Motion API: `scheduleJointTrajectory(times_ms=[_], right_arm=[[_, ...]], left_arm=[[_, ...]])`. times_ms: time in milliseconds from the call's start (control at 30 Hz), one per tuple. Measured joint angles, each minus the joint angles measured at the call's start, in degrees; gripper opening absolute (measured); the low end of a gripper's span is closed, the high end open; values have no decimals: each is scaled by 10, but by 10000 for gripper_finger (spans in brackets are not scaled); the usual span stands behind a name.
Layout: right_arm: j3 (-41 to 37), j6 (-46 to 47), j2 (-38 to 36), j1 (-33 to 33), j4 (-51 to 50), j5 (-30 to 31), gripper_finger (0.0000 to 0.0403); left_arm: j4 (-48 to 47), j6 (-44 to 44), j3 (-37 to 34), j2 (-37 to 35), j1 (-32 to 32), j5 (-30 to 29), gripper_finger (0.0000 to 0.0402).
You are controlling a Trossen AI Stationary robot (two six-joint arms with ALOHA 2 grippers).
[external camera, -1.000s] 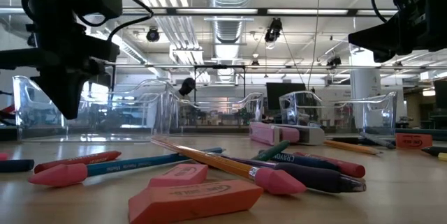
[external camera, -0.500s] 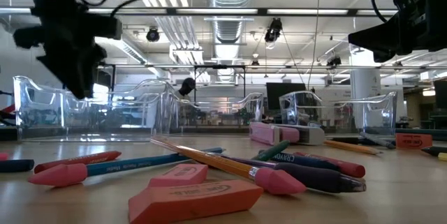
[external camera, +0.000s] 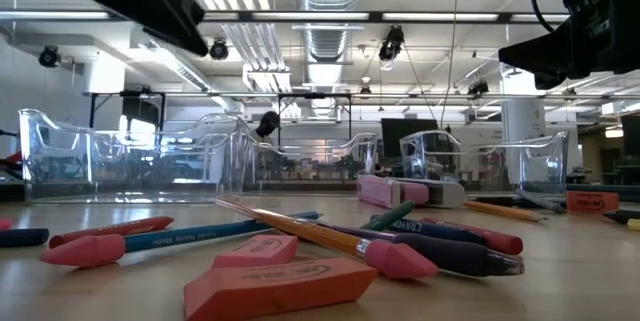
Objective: Sort crayons/erasers/pens/pencils in bins
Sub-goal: Put the orange pencil into the bottom left transparent bin
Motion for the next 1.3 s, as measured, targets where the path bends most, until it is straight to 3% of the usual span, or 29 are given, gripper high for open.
scheduleJointTrajectory(times_ms=[100, 267, 600, 900, 1300], right_arm=[[0, 0, 0, 0, 0, 0, 27], [0, 0, 0, 0, 0, 0, 27], [0, 0, 0, 0, 0, 0, 27], [0, 0, 0, 0, 0, 0, 27], [0, 0, 0, 0, 0, 0, 27]], left_arm=[[52, 23, 16, 66, -14, 0, 169], [51, 34, 54, 163, -16, -1, 169], [55, 62, 108, 287, -16, 5, 169], [63, 67, 110, 340, -16, 29, 169], [80, 67, 102, 358, -16, 36, 167]])
